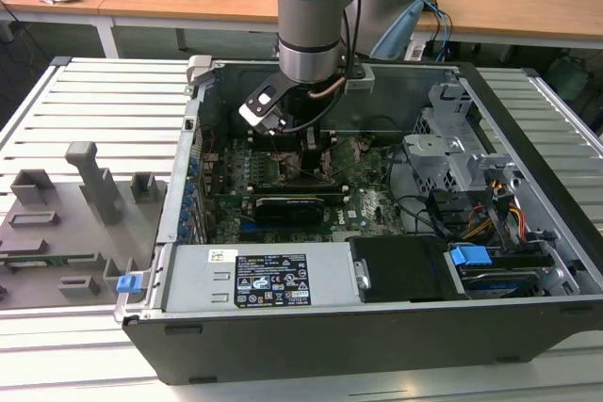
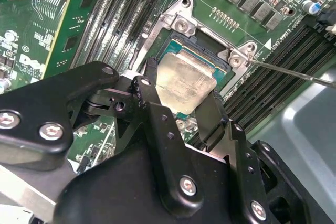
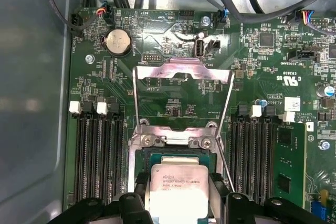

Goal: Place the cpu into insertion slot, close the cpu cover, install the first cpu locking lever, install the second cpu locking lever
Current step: 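Place the cpu into insertion slot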

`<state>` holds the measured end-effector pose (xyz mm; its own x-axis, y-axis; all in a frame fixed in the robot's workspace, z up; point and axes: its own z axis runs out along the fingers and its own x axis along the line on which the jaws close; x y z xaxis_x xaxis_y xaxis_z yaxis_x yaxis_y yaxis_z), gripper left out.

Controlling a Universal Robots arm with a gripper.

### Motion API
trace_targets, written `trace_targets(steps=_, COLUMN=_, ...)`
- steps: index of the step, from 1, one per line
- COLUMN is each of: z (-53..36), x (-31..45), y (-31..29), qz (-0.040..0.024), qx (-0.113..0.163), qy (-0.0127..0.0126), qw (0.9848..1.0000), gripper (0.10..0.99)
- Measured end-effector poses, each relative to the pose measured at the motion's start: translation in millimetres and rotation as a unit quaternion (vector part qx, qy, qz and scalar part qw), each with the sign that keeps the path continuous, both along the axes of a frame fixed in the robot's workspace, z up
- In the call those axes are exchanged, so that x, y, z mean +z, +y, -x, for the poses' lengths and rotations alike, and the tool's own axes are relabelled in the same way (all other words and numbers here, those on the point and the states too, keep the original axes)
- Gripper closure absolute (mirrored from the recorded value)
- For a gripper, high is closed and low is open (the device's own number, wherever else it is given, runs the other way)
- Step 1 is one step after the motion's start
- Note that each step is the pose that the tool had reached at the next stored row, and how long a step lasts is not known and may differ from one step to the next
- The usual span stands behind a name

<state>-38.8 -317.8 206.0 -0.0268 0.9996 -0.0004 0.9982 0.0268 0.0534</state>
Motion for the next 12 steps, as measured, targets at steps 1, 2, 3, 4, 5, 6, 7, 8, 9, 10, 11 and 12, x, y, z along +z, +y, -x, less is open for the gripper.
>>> trace_targets(steps=1, z=0.0, x=-0.8, y=0.0, qz=0.0004, qx=0.0, qy=0.0, qw=1.0, gripper=0.549)
trace_targets(steps=2, z=0.0, x=-1.6, y=0.0, qz=0.0013, qx=0.0, qy=0.0, qw=1.0, gripper=0.549)
trace_targets(steps=3, z=0.0, x=-2.3, y=0.0, qz=0.0019, qx=0.0, qy=0.0, qw=1.0, gripper=0.549)
trace_targets(steps=4, z=0.0, x=-2.9, y=0.0, qz=0.0024, qx=0.0, qy=-0.0001, qw=1.0, gripper=0.549)
trace_targets(steps=5, z=0.0, x=-3.9, y=0.0, qz=0.0034, qx=0.0, qy=0.0, qw=1.0, gripper=0.549)
trace_targets(steps=6, z=0.0, x=-3.8, y=0.0, qz=0.0037, qx=0.0, qy=0.0, qw=1.0, gripper=0.549)
trace_targets(steps=7, z=0.0, x=-3.8, y=0.0, qz=0.0039, qx=0.0, qy=0.0001, qw=1.0, gripper=0.549)
trace_targets(steps=8, z=0.0, x=-3.9, y=0.1, qz=0.004, qx=0.0, qy=0.0, qw=1.0, gripper=0.549)
trace_targets(steps=9, z=0.0, x=-3.9, y=0.1, qz=0.0042, qx=0.0, qy=0.0, qw=1.0, gripper=0.549)
trace_targets(steps=10, z=0.0, x=-3.9, y=0.1, qz=0.0043, qx=0.0, qy=0.0, qw=1.0, gripper=0.537)
trace_targets(steps=11, z=0.0, x=-3.9, y=0.1, qz=0.0044, qx=0.0, qy=0.0, qw=1.0, gripper=0.475)
trace_targets(steps=12, z=0.0, x=-3.9, y=0.1, qz=0.0045, qx=0.0, qy=0.0, qw=1.0, gripper=0.475)
